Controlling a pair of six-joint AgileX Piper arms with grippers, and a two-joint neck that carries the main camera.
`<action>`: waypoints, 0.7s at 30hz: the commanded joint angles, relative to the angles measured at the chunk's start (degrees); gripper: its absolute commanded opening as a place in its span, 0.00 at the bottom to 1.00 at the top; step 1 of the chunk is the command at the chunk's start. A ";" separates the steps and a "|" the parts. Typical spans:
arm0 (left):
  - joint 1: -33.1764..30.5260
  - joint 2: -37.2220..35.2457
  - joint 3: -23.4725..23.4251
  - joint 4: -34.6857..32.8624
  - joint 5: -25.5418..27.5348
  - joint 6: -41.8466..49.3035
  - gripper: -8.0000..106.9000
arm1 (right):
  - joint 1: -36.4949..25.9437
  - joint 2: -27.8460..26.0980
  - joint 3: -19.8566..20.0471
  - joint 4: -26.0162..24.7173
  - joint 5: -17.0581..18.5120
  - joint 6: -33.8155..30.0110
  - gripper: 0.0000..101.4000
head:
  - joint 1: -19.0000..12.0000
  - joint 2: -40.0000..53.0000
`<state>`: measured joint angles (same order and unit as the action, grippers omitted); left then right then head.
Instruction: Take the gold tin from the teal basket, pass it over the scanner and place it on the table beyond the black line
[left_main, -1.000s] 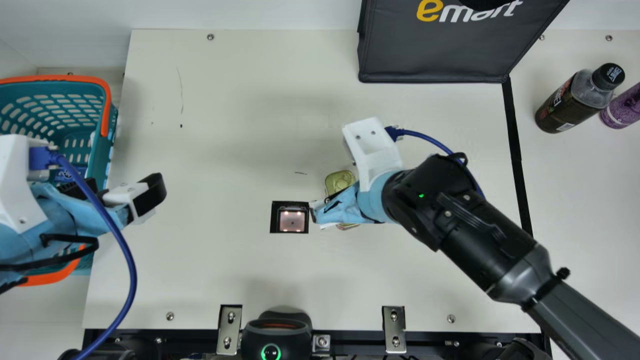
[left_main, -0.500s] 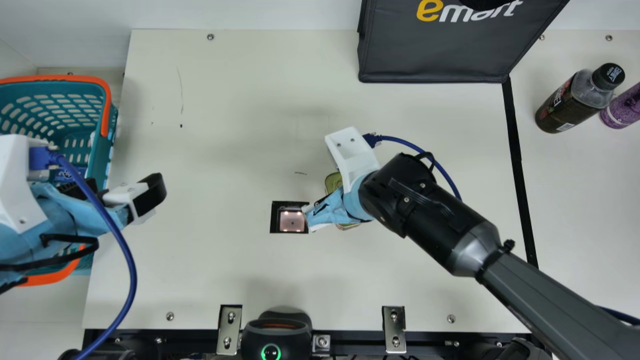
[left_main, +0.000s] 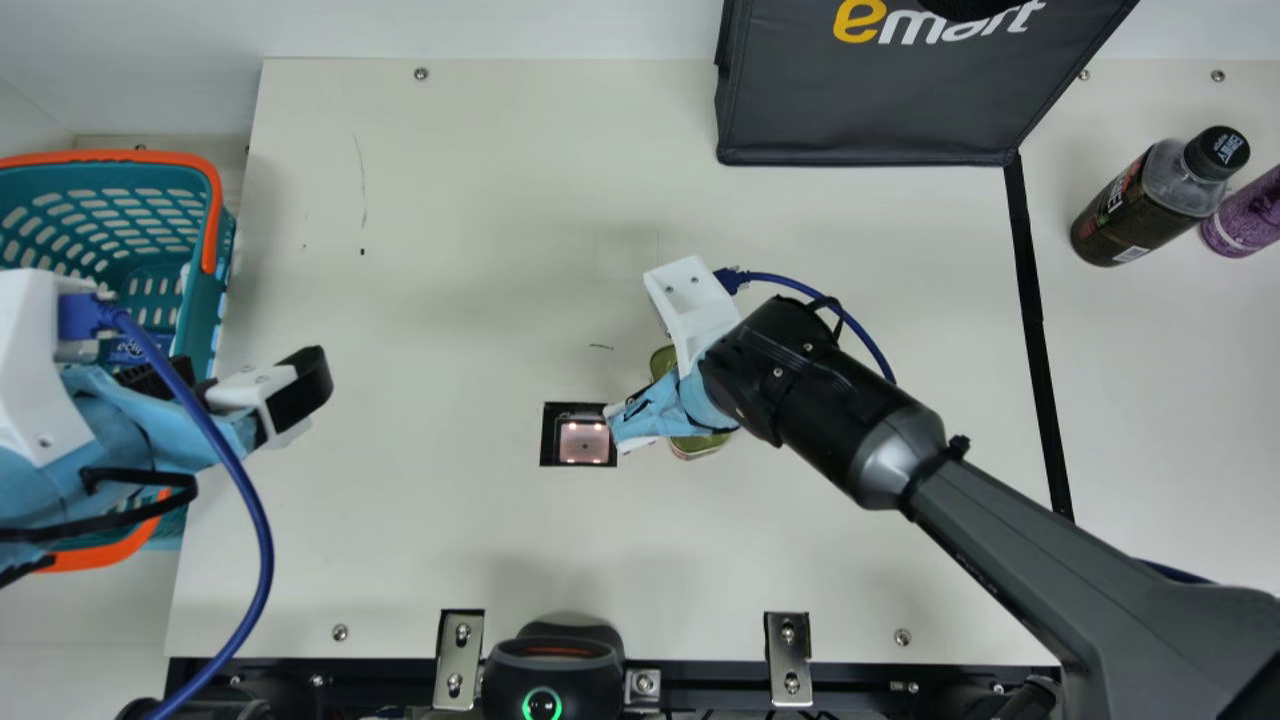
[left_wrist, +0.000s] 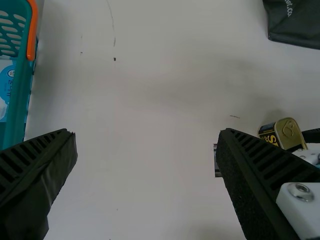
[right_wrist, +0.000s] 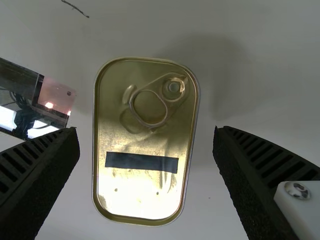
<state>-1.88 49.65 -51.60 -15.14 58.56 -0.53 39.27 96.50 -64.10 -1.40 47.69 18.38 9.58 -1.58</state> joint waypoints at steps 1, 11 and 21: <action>0.00 0.00 0.00 0.00 0.00 0.00 0.85 | -0.14 0.43 -0.10 0.07 -0.16 -0.20 0.94 | -1.66 0.00; 0.00 0.00 0.00 0.00 0.00 0.00 0.85 | -0.76 1.56 -0.28 0.32 -0.27 -0.26 0.41 | -1.66 0.00; 0.00 0.00 0.00 0.00 0.00 0.00 0.85 | -0.92 0.35 -3.03 -0.92 3.25 -0.09 0.00 | -1.66 0.00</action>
<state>-1.88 49.65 -51.60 -15.14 58.56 -0.53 38.35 97.00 -66.70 -2.10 50.12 18.38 9.58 -1.58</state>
